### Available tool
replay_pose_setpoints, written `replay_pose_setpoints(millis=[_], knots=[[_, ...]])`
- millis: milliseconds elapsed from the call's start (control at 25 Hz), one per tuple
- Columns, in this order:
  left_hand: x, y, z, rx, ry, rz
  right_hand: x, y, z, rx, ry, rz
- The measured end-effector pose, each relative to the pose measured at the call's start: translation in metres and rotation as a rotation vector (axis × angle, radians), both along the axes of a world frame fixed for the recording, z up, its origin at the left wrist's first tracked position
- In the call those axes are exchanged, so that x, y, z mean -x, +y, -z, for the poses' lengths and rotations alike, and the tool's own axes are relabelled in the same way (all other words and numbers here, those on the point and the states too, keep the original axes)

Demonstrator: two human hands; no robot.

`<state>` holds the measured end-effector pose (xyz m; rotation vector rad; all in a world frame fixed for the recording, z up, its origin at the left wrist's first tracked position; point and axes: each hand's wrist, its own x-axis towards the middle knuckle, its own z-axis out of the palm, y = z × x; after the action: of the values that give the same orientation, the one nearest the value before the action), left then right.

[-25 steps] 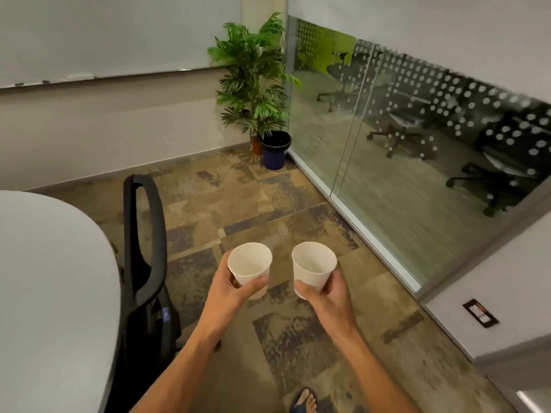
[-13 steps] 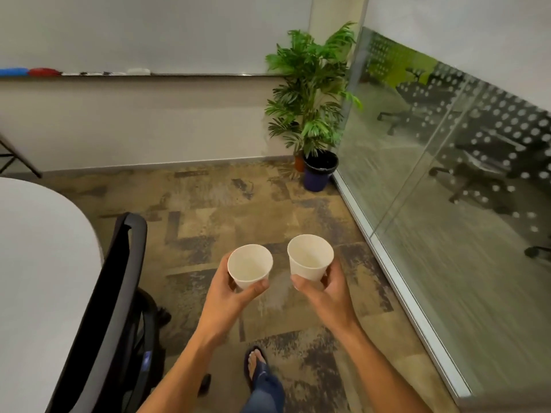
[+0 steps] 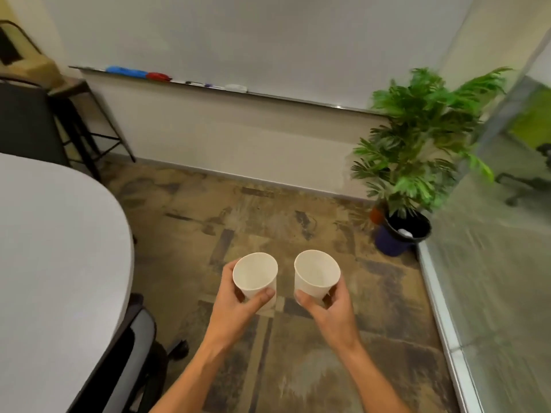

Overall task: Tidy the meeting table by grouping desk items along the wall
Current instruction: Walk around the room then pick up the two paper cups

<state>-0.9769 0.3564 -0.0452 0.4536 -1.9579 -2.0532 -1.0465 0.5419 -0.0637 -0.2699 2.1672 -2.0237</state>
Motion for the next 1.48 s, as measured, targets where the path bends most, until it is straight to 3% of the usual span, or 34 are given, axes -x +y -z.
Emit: replay_pose_setpoints(millis=[280,440,640,920,1080,1360,1480], knots=[[0.1,-0.054,0.01,0.096,-0.016,-0.382,0.17,-0.085,0.019,0.03,-0.011,-0.335],[0.155,-0.078,-0.008,0.11,-0.06,-0.679,0.27,-0.138,-0.007,0.005,0.017,-0.621],[0.179,-0.121,-0.02,0.2,-0.094,-1.016,0.344,-0.213,-0.039,0.064,0.067,-0.826],[0.171,-0.228,-0.004,0.206,-0.035,-1.331,0.33,-0.381,-0.04,0.086,0.084,-1.108],[0.167,-0.316,0.016,0.098,0.014,-1.56,0.303,-0.491,-0.034,0.073,0.077,-1.233],[0.123,-0.434,0.05,0.038,0.003,-1.712,0.264,-0.645,-0.023,-0.008,-0.016,-1.431],[0.095,-0.474,0.059,0.041,-0.085,-1.783,0.244,-0.695,-0.012,-0.06,-0.015,-1.513]])
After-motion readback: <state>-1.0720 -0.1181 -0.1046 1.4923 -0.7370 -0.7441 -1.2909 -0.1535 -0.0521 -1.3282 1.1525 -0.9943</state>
